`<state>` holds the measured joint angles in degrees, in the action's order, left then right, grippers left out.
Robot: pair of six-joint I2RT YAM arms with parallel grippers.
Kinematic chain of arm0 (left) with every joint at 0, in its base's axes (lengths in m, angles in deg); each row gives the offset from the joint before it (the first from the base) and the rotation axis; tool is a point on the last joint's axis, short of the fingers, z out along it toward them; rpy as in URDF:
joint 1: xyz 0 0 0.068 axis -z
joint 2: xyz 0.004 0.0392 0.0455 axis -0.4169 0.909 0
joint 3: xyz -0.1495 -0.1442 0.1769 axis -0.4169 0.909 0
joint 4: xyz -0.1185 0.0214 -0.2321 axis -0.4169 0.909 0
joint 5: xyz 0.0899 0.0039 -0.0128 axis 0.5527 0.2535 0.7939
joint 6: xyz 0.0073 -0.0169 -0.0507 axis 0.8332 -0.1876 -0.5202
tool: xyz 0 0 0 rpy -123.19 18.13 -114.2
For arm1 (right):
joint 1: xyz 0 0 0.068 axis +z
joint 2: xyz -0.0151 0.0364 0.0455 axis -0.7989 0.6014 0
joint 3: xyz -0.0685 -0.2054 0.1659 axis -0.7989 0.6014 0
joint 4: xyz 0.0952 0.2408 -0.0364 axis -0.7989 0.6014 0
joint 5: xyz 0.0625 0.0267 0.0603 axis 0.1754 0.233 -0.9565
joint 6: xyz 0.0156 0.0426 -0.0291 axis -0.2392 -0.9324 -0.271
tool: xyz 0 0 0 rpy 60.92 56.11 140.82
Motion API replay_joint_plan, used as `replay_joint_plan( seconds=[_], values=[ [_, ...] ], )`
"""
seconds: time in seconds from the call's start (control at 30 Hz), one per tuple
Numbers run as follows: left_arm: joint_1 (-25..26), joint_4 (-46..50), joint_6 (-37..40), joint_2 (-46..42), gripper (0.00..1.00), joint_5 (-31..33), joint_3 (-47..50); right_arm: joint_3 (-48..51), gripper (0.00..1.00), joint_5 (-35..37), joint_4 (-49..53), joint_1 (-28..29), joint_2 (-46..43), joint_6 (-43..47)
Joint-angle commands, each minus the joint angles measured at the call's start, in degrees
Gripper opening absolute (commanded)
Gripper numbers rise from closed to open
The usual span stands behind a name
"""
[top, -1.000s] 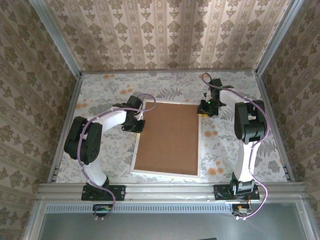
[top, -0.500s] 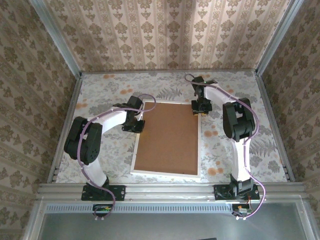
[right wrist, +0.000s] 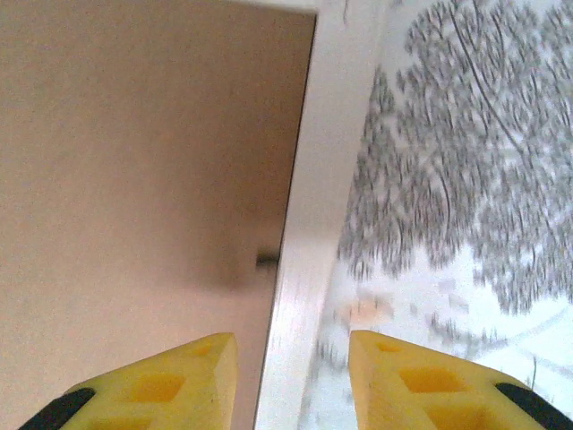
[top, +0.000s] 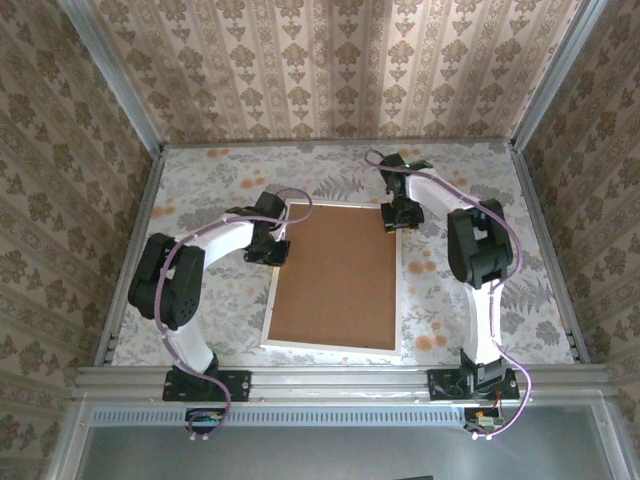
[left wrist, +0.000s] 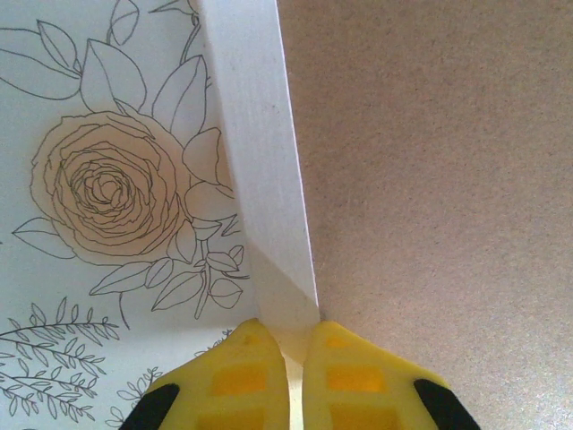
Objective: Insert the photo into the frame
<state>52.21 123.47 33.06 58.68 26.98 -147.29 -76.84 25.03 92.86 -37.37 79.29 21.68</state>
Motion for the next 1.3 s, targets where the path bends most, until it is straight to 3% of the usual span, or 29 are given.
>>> replay_joint_plan(
  seconds=[0.0,0.17,0.37,0.6,1.27],
  values=[
    [1.18,3.20,0.57,1.09,0.07,1.27,0.96,6.67,0.41,-11.06,-2.55,-3.38,-12.32,-1.13],
    [1.16,3.40,-0.03,1.29,0.07,1.92,0.85,22.85,0.38,-17.19,-7.11,-5.29,-21.19,-3.78],
    [1.17,3.86,0.13,1.03,0.07,1.91,0.33,32.12,0.34,-26.75,-12.65,-4.97,-20.40,-5.50],
    [1.17,3.86,0.13,1.12,0.07,1.51,0.02,36.29,0.32,-26.90,-13.41,-3.85,-19.42,-5.35],
    [1.15,3.95,0.49,0.69,0.07,2.01,0.50,33.59,0.29,-27.58,-10.95,-5.95,-18.22,-1.47]
  ],
)
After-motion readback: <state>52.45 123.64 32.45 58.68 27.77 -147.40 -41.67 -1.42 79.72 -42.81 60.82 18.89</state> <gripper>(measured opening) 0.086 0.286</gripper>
